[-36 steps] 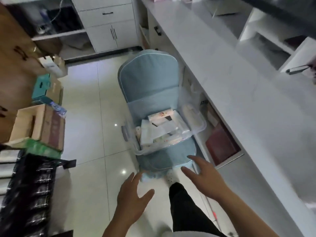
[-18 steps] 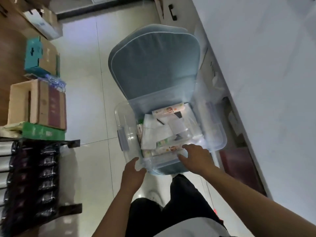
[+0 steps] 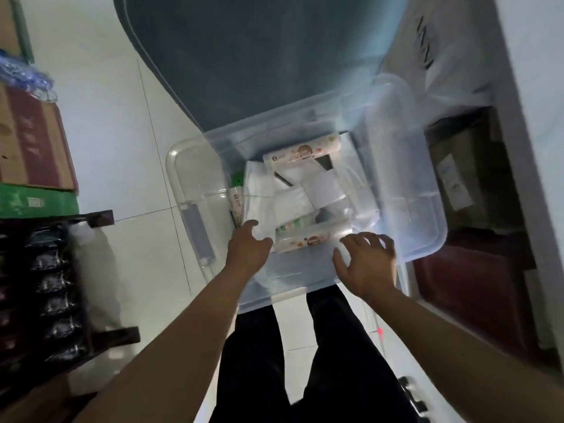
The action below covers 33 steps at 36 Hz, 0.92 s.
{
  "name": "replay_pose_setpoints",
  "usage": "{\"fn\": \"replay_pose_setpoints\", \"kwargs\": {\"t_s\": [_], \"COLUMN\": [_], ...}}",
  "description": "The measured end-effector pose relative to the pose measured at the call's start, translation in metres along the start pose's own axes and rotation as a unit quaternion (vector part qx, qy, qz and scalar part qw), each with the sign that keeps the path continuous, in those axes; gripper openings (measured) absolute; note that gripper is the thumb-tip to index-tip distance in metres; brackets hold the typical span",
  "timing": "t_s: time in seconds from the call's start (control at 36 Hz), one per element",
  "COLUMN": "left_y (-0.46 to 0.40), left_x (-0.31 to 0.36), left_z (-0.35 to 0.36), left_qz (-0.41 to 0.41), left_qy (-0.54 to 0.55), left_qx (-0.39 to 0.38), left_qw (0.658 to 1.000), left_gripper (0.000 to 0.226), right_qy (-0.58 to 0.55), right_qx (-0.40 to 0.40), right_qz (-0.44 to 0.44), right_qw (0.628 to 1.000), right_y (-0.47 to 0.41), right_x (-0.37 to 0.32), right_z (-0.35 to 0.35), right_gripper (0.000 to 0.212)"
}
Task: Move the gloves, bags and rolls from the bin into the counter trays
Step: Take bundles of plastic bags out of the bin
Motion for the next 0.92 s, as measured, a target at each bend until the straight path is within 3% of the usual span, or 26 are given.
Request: {"fn": "replay_pose_setpoints", "kwargs": {"t_s": [0.22, 0.33, 0.44, 0.58, 0.69, 0.83, 0.92], "left_y": [-0.070, -0.082, -0.088, -0.082, -0.062, -0.017, 0.012], "left_x": [0.000, -0.013, -0.014, -0.005, -0.011, -0.014, -0.009], "left_z": [0.025, 0.031, 0.026, 0.019, 0.006, -0.001, -0.005], "left_qz": [-0.025, -0.067, -0.054, -0.016, -0.046, -0.110, -0.104], "left_qy": [-0.141, -0.139, -0.132, -0.051, 0.039, 0.239, 0.313], "left_qx": [0.005, 0.032, 0.059, 0.039, 0.013, -0.046, -0.063], "left_qw": [0.990, 0.987, 0.988, 0.998, 0.998, 0.964, 0.942], "left_gripper": [0.072, 0.077, 0.075, 0.051, 0.041, 0.037, 0.035], "right_qy": [0.005, 0.002, -0.001, 0.021, 0.029, -0.145, -0.174], "right_qx": [0.042, 0.061, 0.072, -0.005, -0.117, -0.148, -0.151], "right_qz": [0.006, 0.009, 0.011, 0.028, 0.037, 0.126, 0.173], "right_qw": [0.999, 0.998, 0.997, 0.999, 0.992, 0.970, 0.958], "right_y": [-0.002, -0.002, -0.002, -0.004, -0.009, -0.037, -0.066], "right_x": [0.005, 0.006, 0.007, 0.010, 0.009, 0.014, 0.018], "right_z": [0.007, 0.007, 0.008, 0.015, 0.024, 0.011, 0.003], "right_gripper": [0.039, 0.034, 0.035, 0.044, 0.054, 0.057, 0.057]}}
Point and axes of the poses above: each hand's wrist, its own y-axis away from the middle knuckle, its own z-axis out of the palm, x = y × z, the point moved 9 cm from there along -y, towards the middle knuckle, and after that the axes turned 2 degrees about y, right-handed, at the moved point
